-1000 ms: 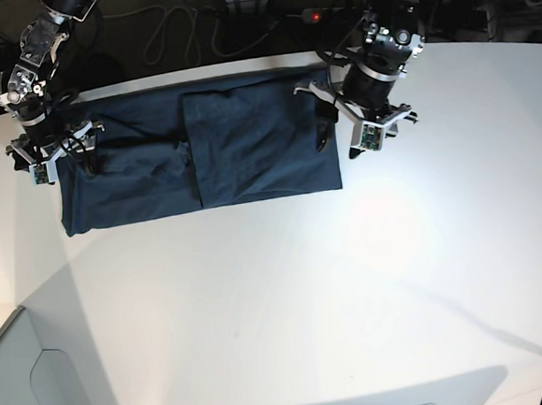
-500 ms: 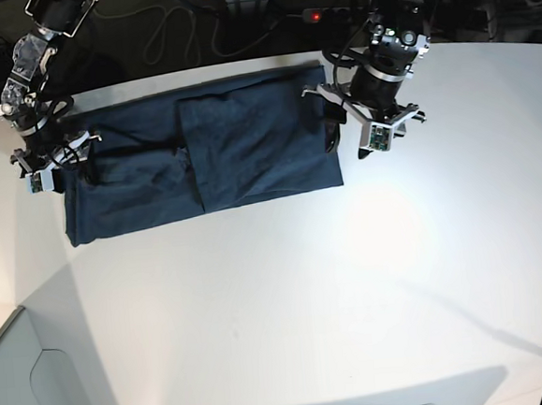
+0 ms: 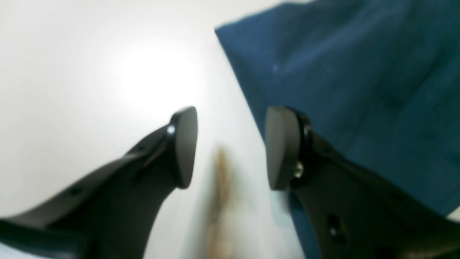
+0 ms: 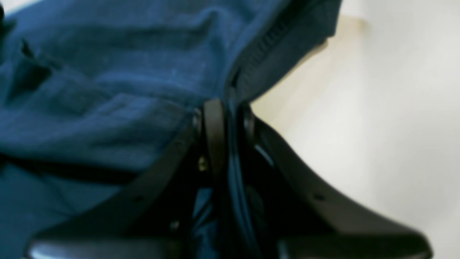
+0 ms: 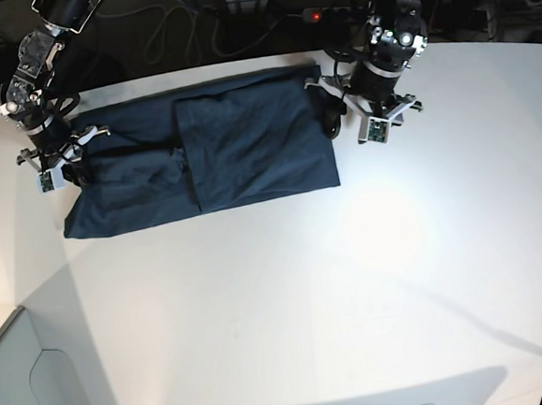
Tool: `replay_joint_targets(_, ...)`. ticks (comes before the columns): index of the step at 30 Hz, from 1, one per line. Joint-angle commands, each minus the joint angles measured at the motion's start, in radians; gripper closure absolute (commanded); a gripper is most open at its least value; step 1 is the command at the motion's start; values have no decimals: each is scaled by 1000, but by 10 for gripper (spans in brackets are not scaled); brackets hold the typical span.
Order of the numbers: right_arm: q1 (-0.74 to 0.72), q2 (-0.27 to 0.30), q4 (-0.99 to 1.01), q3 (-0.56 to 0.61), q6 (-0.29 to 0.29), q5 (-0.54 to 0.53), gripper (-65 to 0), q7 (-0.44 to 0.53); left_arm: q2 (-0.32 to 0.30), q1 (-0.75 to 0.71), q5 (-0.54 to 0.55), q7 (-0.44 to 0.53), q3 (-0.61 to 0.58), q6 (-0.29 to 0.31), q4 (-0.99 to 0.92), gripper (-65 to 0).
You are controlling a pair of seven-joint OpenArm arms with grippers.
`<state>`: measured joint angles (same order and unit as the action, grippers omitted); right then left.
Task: Fold the T-shirt properly
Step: 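Grasp the strip end with the right gripper and the fold edge with the left, then fold the strip end held by the right gripper over toward the left gripper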
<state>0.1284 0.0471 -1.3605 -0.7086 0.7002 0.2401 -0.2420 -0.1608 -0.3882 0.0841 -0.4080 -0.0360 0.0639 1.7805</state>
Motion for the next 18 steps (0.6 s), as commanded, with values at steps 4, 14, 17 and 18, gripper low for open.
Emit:
replay_joint_targets(4,44,-28,-139,-1,-2,81,0,-87,0,27,3,25,-2,0,-23,-296)
replay_joint_targets(14,112,-129,-457,94,-2,80,0,-92,-6,104,141,24,-9,1,-147,-296)
replay_joint_targets(17,150,-143,-552,185,-2,80,0,-92,-9,110,204,24,-9,1,-178,-296)
replay_joint_targets(18,165,-149,-578,215,-2,80,0,-92,-10,110,208,24,-9,1,-183,-296)
